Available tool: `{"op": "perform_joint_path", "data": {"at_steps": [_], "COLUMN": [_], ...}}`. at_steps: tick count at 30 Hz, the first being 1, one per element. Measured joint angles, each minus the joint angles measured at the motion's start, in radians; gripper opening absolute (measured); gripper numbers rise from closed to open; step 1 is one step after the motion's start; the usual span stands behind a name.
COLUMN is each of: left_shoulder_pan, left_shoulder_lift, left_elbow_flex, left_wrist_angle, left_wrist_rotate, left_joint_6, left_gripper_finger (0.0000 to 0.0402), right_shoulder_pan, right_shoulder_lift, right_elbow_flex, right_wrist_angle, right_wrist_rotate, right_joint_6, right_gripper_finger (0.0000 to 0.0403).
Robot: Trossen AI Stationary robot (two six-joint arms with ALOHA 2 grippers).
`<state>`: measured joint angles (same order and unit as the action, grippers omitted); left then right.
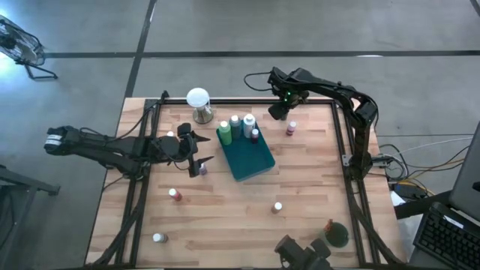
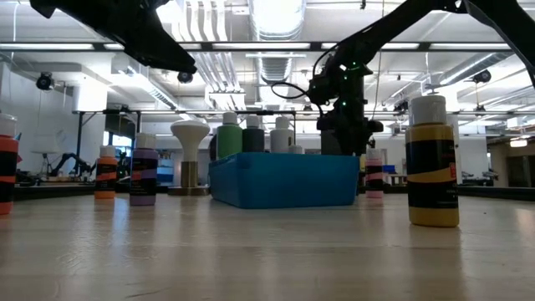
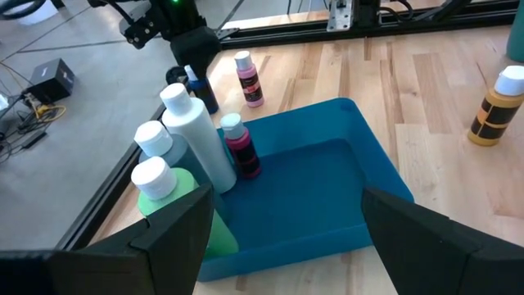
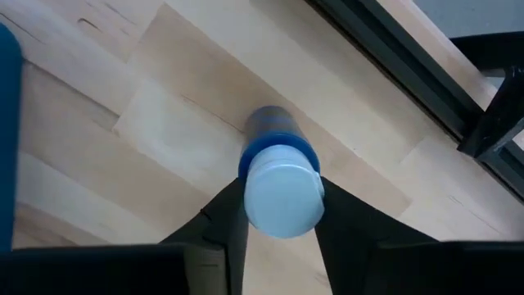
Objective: Pick & Place Paint Supplies
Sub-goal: Put the blue paint bottle into the blue bin
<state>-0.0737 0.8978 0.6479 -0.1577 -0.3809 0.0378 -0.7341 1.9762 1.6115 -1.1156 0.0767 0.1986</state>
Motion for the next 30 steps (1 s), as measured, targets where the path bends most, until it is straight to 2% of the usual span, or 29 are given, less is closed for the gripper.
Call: {"op": "perform_joint_path", "data": {"at_steps": [10, 18, 30], "left_shoulder_pan": [0.0, 0.0, 0.0], "left_shoulder_lift": [0.0, 0.0, 0.0], "left_elbow_flex": [0.0, 0.0, 0.0], "left_wrist_angle": [0.0, 0.0, 0.0], "left_wrist_rotate": [0.003, 0.003, 0.003], "left_joint_6": [-0.007, -0.01, -0.013], "left_gripper_finger": [0.0314, 0.0314, 0.0314], "right_shoulder_pan": [0.001, 0.002, 0.01], "right_shoulder_lift": [-0.007, -0.073, -0.111], "right_elbow_flex": [-0.001, -0.002, -0.001], "right_wrist_angle": [-0.009, -0.034, -0.071], "right_wrist_rotate": [0.001, 0.0, -0.056], "right_joint_6": [-0.017, -0.019, -0.029], "right_gripper_finger": [0.0107, 0.0107, 0.0107]}}
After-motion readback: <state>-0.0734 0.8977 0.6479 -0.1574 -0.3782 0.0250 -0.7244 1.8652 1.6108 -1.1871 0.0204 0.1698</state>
